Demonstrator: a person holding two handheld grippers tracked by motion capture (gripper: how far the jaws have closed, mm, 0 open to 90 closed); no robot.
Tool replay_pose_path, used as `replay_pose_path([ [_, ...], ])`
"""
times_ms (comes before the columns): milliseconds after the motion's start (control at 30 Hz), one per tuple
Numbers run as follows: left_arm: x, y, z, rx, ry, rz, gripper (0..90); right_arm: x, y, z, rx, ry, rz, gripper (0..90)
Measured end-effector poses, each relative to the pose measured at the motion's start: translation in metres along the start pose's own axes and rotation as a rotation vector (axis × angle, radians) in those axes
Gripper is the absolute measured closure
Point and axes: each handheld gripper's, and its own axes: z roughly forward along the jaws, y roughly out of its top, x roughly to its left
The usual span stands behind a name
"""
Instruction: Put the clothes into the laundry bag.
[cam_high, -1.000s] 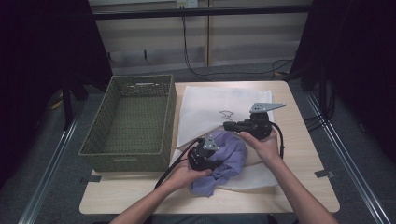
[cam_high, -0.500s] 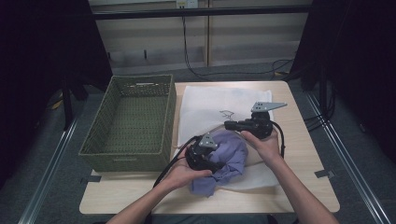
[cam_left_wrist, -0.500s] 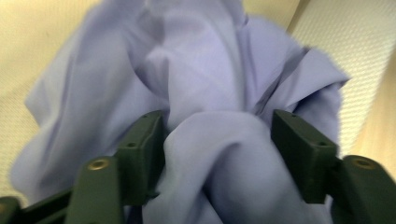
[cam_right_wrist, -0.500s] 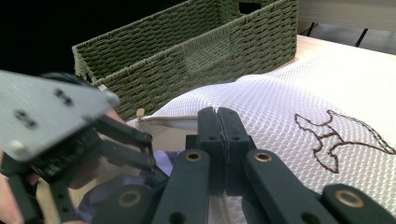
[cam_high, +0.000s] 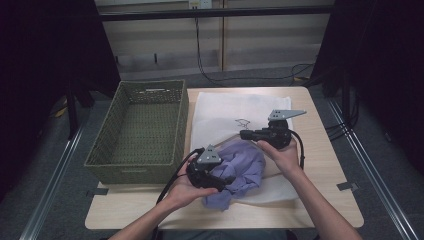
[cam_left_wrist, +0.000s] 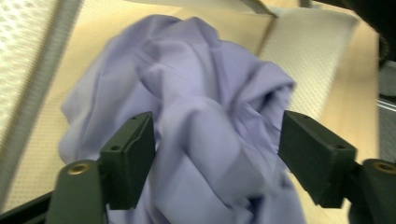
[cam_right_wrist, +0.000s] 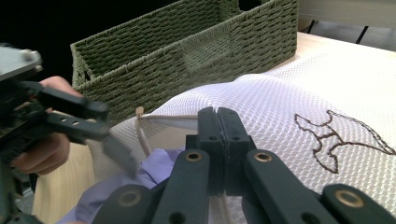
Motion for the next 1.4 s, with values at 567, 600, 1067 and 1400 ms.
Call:
replay_pose_path([
  [567,-0.022,-0.041,0.01,0.127,-0.096,0.111,40.3,0.0,-0.002,0.003,0.007,0.0,0.001,90.0],
  [600,-0.023,-0.041,0.013,0.121,-0.095,0.111,39.5,0.001,-0.002,0.004,0.01,0.002,0.0,90.0],
  [1067,-0.024,-0.039,0.026,0.176,-0.134,0.124,52.6,0.003,-0.002,0.005,0.015,0.001,-0.004,90.0],
  [1400,-0.017,-0.03,0.028,0.145,-0.137,0.057,88.4,0.003,-0.003,0.007,0.02,0.011,-0.002,90.0],
])
